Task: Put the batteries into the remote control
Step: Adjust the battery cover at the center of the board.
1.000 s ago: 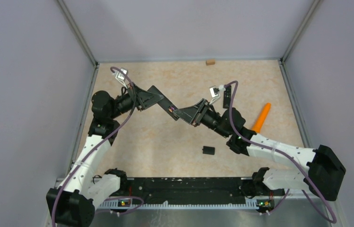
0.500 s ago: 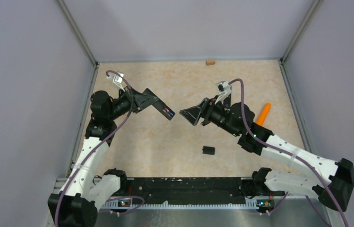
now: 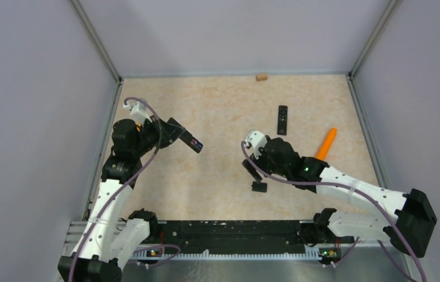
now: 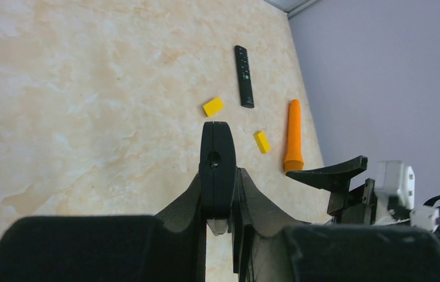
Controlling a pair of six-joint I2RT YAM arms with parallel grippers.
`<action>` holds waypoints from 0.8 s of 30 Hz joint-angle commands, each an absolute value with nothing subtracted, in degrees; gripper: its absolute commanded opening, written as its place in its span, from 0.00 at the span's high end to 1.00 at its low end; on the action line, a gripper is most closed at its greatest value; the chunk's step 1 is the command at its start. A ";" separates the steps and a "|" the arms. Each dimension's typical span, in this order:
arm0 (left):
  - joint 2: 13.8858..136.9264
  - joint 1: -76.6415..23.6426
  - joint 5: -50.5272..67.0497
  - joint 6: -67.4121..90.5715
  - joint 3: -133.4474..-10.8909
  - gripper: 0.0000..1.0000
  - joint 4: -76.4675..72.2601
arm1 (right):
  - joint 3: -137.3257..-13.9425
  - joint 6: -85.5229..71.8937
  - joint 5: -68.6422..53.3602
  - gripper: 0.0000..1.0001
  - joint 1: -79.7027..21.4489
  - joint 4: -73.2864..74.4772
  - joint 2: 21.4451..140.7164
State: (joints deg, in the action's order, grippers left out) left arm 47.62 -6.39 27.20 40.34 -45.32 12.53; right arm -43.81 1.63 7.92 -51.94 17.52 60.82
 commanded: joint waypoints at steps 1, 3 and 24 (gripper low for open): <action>45.49 -6.15 22.99 36.97 -47.22 1.00 14.35 | -41.27 16.90 6.07 0.22 -51.75 18.76 61.97; 45.10 -6.15 22.53 36.68 -47.15 1.00 14.52 | -40.70 18.48 5.29 0.22 -51.76 19.18 62.65; 46.68 -6.00 24.48 36.36 -47.24 1.00 14.06 | -43.86 23.99 3.64 0.23 -51.72 26.18 79.10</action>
